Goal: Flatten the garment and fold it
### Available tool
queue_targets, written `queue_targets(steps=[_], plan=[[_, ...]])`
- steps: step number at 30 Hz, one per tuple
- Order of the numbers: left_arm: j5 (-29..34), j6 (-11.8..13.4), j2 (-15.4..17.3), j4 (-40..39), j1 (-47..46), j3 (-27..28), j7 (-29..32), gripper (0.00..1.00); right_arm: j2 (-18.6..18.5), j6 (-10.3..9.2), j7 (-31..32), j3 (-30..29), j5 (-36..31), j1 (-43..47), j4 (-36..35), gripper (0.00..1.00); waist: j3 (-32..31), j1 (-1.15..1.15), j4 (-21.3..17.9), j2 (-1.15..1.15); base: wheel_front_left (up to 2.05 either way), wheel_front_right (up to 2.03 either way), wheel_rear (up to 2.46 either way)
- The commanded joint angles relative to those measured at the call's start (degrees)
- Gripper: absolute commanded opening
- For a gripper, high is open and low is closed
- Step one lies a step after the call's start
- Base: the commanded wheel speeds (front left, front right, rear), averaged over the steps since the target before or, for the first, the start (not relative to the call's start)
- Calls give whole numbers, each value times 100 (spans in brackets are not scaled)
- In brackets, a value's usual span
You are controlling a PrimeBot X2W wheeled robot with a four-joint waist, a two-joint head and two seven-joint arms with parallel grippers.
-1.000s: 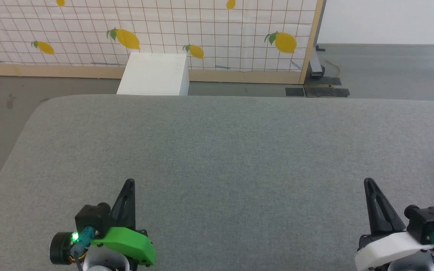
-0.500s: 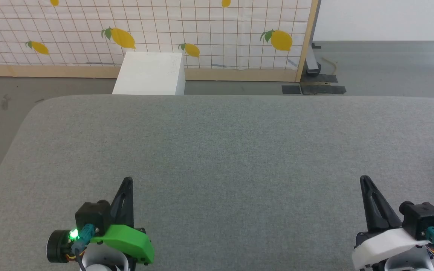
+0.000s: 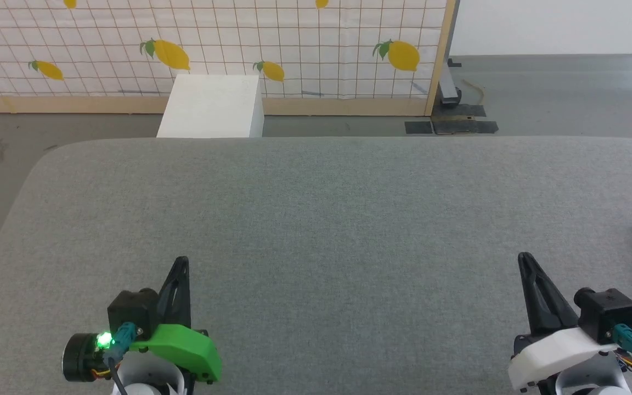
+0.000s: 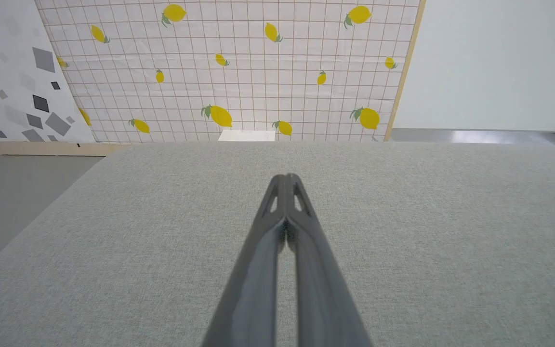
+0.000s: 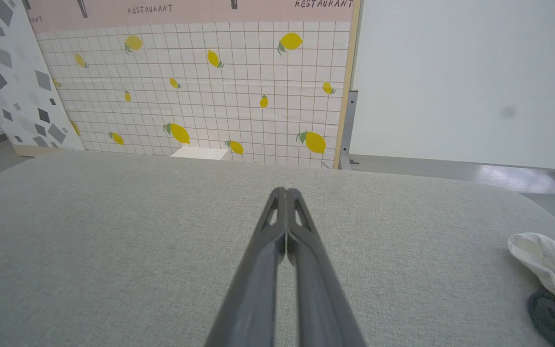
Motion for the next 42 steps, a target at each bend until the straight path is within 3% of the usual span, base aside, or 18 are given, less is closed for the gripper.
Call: queue_targets(steps=[1,42], plan=[[71,40,-20,-49,21,24,39,0,10,-7,27,22,-53,-112,6,0,5,0,-9,0,0,0,0],[480,207,-30,-392,31,174,515,0,15,-11,343,204,-340,-342,10,0,109,0,-230,0,0,0,0]])
